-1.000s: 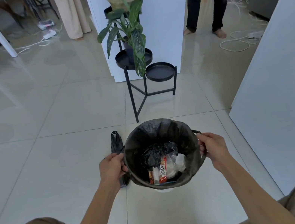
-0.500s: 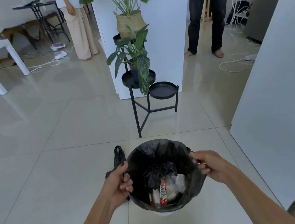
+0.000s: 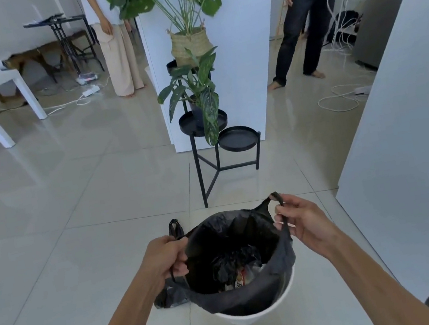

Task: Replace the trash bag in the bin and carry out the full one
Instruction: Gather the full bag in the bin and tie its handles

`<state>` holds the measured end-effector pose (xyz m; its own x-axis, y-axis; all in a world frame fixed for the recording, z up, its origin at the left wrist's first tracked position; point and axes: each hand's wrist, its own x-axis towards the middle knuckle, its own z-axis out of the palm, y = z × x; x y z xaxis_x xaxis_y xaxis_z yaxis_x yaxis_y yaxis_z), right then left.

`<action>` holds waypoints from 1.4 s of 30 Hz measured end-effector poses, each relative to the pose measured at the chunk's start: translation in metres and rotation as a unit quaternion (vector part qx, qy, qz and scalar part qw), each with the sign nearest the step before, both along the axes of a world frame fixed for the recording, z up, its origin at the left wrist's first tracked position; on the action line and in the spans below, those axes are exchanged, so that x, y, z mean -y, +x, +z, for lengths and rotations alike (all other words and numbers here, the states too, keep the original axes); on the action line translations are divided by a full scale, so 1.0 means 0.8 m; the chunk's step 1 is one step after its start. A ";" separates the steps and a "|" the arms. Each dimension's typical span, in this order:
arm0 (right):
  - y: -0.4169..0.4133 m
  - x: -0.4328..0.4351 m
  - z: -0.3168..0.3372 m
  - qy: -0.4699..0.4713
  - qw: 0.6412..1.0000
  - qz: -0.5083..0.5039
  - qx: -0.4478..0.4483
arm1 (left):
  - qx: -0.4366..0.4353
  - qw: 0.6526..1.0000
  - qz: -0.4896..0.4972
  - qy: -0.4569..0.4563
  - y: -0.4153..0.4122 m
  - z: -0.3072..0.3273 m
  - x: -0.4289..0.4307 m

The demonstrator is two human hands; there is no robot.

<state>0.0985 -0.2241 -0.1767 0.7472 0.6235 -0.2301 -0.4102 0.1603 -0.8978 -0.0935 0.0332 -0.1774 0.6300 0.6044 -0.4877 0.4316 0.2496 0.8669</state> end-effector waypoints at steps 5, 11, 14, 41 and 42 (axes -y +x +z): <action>0.011 -0.003 0.013 -0.015 1.000 -0.008 0.011 | -0.089 0.992 -0.072 0.043 -0.004 0.017 0.000; 0.022 -0.006 0.027 -0.157 0.986 0.005 0.050 | 0.051 0.996 0.033 0.069 0.016 0.036 -0.006; 0.018 -0.005 0.041 -0.158 0.983 -0.012 0.096 | 0.045 0.997 -0.011 0.060 0.014 0.046 0.000; -0.070 -0.041 0.090 -0.061 0.948 -0.085 0.300 | 0.238 0.928 -0.169 0.230 0.066 0.079 0.085; -0.070 -0.044 0.089 -0.061 0.943 -0.100 0.311 | 0.239 0.928 -0.171 0.231 0.069 0.078 0.085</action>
